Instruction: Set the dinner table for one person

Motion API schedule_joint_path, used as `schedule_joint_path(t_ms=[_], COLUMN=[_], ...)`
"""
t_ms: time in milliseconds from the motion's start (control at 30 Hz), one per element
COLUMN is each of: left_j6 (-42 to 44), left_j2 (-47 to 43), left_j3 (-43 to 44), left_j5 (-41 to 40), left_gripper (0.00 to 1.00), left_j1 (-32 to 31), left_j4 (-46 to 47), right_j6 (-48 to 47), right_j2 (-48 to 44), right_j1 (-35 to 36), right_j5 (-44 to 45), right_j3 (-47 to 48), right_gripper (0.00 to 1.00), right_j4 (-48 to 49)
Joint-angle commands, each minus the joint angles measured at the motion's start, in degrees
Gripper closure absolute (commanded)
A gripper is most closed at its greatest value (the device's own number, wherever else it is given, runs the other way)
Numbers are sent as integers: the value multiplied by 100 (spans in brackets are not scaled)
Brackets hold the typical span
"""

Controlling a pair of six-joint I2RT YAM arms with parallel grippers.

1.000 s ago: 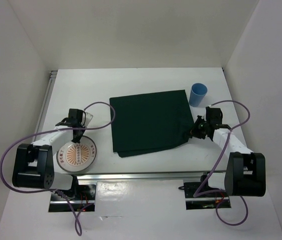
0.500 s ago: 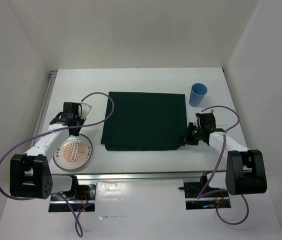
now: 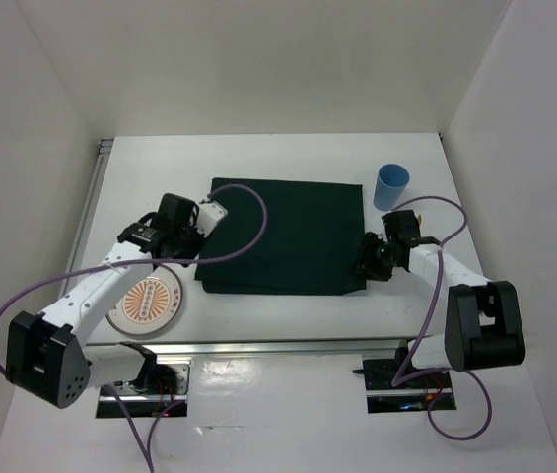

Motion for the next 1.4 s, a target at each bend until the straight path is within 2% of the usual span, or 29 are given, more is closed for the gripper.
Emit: schedule_joint_path(t_ms=[0,33,167,233,267,367,433,567,667,733,800,1100,1233,1300,1367], left_j6=[-335,-459,-803,-1030,-1127,-1496,-1664,-1963,-1963,-1963,-1963,-1963,-1911,-1911,-1858], left_j2=[413,564,1135,1338,1565,1891,2112,2279,2331,2507,2612,3097,3106,3105,3105], left_j3=[471,543,710,763,763,816,877,825,825,825,825,877,948,896,895], left_j5=[621,945,1413,1310,943,527,780,1299,1650,1888,2011,2003,2054,2143,2205], left_gripper=[53,53,51,48,48,48,48,47,47,47,47,47,47,47,52], left_j1=[-312,-312,-312,-312,-312,-189,-31,381,567,567,567,620,839,892,892], left_j4=[-735,-815,-702,-649,-571,-508,-508,-579,-526,-526,-526,-702,-763,-816,-816], right_j6=[-138,-138,-138,-85,-85,-85,-85,20,20,73,73,73,126,126,126], right_j2=[-182,-182,-243,-296,-296,-349,-410,-410,-472,-472,-420,-296,-349,-349,-297], right_j1=[25,25,25,25,25,25,25,78,78,78,130,131,183,183,183], right_j5=[448,510,835,896,949,1038,1108,766,581,449,396,396,396,396,396], right_j3=[377,438,490,543,622,693,693,518,351,271,271,271,271,271,271], right_gripper=[48,46,38,25,24,24,28,59,59,53,52,51,40,40,45], right_j4=[-486,-540,-742,-812,-900,-1040,-1041,-1041,-927,-927,-927,-927,-927,-927,-927])
